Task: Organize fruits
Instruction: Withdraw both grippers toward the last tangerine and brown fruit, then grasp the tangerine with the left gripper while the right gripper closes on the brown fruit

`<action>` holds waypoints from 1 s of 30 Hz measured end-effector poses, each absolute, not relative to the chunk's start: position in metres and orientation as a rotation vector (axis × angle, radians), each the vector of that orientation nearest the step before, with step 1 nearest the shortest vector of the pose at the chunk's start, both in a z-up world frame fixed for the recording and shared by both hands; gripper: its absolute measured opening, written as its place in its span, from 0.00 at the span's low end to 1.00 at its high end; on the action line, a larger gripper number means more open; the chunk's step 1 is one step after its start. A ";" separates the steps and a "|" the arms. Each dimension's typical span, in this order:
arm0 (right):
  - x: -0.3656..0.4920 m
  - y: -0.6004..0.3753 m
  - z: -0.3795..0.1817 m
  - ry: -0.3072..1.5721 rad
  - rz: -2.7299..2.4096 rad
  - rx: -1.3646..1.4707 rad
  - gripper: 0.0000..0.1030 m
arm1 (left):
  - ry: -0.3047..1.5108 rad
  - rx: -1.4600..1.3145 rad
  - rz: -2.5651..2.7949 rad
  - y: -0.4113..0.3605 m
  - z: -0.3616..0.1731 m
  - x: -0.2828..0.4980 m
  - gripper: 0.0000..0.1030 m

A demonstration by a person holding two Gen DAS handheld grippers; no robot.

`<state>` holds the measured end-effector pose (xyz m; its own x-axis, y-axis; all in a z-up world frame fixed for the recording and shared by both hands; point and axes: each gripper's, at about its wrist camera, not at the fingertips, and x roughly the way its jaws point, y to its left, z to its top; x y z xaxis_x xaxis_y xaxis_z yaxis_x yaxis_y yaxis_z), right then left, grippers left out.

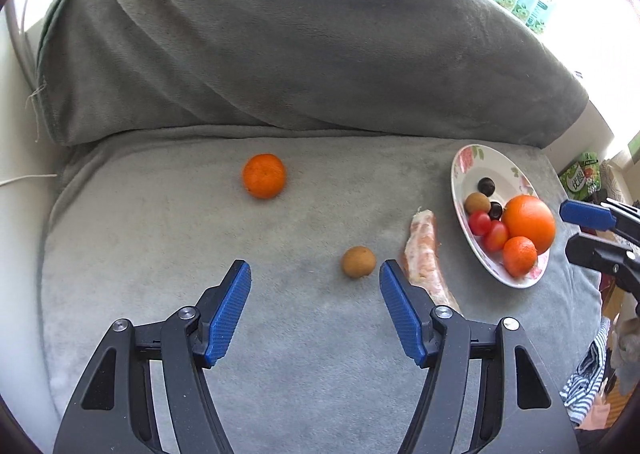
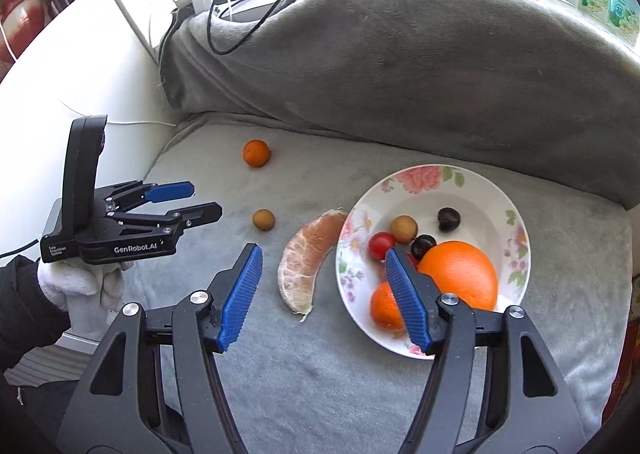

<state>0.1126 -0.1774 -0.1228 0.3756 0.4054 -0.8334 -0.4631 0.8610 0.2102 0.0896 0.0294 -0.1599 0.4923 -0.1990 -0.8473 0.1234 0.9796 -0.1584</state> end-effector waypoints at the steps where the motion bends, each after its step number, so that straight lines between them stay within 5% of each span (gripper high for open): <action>1: 0.112 -0.172 -0.124 1.050 0.566 -0.066 0.61 | 1.036 -0.084 -0.191 0.033 -0.161 0.093 0.65; 15: 0.122 -0.103 -0.170 1.123 0.639 -0.161 0.37 | 1.017 -0.111 -0.199 0.067 -0.179 0.138 0.64; 30: 0.146 -0.071 -0.204 1.177 0.633 -0.199 0.33 | 1.027 -0.102 -0.233 0.053 -0.202 0.169 0.63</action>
